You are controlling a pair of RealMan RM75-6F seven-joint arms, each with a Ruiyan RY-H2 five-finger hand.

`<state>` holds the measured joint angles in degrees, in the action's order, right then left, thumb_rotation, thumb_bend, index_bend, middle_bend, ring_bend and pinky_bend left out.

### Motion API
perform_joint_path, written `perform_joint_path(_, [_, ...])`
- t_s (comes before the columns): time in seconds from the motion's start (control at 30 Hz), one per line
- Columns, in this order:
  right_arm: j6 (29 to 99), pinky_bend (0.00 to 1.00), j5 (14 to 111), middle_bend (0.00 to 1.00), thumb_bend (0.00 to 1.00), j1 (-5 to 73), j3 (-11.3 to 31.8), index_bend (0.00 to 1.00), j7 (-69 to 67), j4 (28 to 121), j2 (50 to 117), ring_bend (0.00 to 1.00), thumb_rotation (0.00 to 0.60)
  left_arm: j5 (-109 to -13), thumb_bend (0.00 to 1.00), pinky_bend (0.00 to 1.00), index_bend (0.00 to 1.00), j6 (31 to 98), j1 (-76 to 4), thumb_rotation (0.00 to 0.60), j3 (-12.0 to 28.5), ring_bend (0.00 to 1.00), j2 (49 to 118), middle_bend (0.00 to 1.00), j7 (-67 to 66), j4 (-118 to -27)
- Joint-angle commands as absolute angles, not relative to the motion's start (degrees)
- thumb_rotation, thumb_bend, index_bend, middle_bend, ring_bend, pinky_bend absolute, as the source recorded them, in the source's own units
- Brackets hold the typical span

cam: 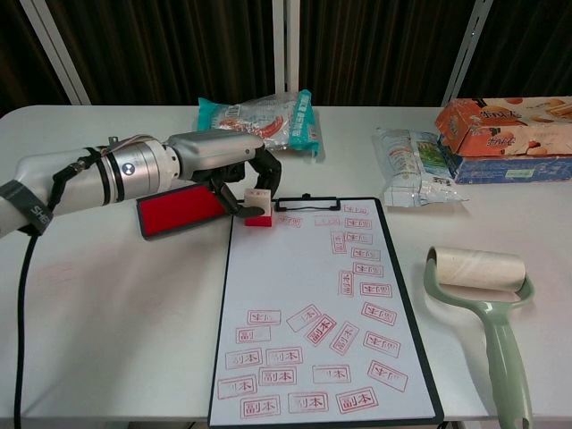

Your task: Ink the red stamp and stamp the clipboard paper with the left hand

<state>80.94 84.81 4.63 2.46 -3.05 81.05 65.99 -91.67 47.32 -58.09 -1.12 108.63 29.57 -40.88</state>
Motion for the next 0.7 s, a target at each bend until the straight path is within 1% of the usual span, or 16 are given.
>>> perform_joint_path(0.03, [80.8,0.0,84.8,0.0,0.23,4.6,2.4,0.0,-3.1,81.0,66.0,0.0,0.6,-91.6,0.48,1.0,0.69,47.0,-58.0,0.6,-1.3,1.0,108.9,0.7,29.7,-40.4])
perform_joint_path(0.7, [80.9,0.0,84.7,0.0,0.23,4.5,2.3,0.0,-3.4,80.6,66.1,0.0,0.6,-91.8,0.48,1.0,0.69,47.8,-57.8,0.6,-1.5,1.0,110.2,0.7,31.3,-38.1])
